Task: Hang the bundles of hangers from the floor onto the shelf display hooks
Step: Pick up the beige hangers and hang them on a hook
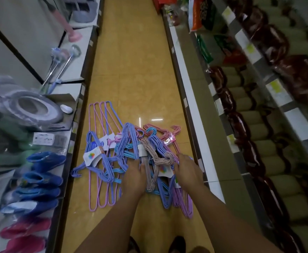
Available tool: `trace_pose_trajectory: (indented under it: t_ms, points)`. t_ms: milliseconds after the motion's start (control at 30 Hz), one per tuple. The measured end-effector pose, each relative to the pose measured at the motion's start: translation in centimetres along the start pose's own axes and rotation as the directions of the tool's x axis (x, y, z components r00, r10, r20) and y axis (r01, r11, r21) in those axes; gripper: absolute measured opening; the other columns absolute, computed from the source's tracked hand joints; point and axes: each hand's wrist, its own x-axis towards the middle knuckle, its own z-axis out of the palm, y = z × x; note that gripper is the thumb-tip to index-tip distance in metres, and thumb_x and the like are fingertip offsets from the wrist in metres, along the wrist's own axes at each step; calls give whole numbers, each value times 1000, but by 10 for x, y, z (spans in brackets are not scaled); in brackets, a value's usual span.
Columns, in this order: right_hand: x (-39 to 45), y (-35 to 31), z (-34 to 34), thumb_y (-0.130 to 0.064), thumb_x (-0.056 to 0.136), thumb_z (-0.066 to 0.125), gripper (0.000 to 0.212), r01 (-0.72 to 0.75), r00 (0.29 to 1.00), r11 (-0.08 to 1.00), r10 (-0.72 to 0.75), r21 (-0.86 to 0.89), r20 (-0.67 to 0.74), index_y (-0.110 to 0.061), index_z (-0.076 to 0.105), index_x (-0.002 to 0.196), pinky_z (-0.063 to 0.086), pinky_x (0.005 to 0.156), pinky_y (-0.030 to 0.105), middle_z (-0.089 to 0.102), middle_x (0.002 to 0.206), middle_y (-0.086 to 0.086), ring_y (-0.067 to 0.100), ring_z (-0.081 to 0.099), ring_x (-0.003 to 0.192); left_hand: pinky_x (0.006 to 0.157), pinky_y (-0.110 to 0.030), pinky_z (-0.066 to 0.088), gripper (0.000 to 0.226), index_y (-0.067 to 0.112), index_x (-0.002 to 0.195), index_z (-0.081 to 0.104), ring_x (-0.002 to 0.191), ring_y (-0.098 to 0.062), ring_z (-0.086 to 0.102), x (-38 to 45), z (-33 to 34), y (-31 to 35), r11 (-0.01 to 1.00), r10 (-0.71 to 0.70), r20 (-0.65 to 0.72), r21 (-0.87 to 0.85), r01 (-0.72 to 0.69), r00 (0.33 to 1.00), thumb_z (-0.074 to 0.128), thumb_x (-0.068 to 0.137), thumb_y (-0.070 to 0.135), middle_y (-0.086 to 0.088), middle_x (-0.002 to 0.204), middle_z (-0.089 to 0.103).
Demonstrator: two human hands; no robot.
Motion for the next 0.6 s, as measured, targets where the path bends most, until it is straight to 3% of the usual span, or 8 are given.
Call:
trace_pose_trajectory:
  t_ms: [300,367,400,467,500,600]
  points:
    - [90,78,151,-27,100,38,25,-23,1000,999,23,-32,5,-14,53,115,41,70,29,63,109,4,22,60,96,100,-40,40,47,13,145,35,127,-30,46,98,138,-84,999,-15,91,43,11,996,30,103,35,-10,147,41]
    - [104,91,182,-29,100,37,26,-32,999,997,34,-77,18,-16,53,116,41,74,29,63,110,3,21,61,98,91,-39,45,49,17,148,27,118,-31,52,116,166,-100,999,-18,111,37,14,994,31,103,35,-10,142,47]
    - [112,97,199,-30,101,37,27,-33,999,995,37,-99,35,-16,53,117,43,76,30,63,112,3,22,61,99,80,-37,47,49,20,149,24,106,-31,58,124,180,-109,999,-12,120,32,8,993,31,103,34,-11,132,55]
    - [129,107,232,-29,101,36,28,-42,996,993,50,-108,74,-13,51,119,46,79,32,62,116,7,25,60,102,61,-31,39,49,22,151,19,79,-29,56,141,210,-127,999,-8,146,37,3,989,31,103,30,-14,108,63]
    - [137,111,245,-29,101,37,29,-47,993,995,57,-93,101,-11,50,120,46,80,33,60,118,9,27,60,103,60,-31,38,50,21,151,18,76,-29,55,149,221,-134,999,-12,157,41,5,987,30,103,29,-15,106,63]
    - [155,118,285,-27,101,38,27,-40,989,996,51,-78,140,-11,52,118,47,83,36,60,118,11,29,60,104,78,-34,44,48,14,149,22,104,-31,56,168,254,-150,999,-6,182,45,-3,983,31,103,26,-14,132,53]
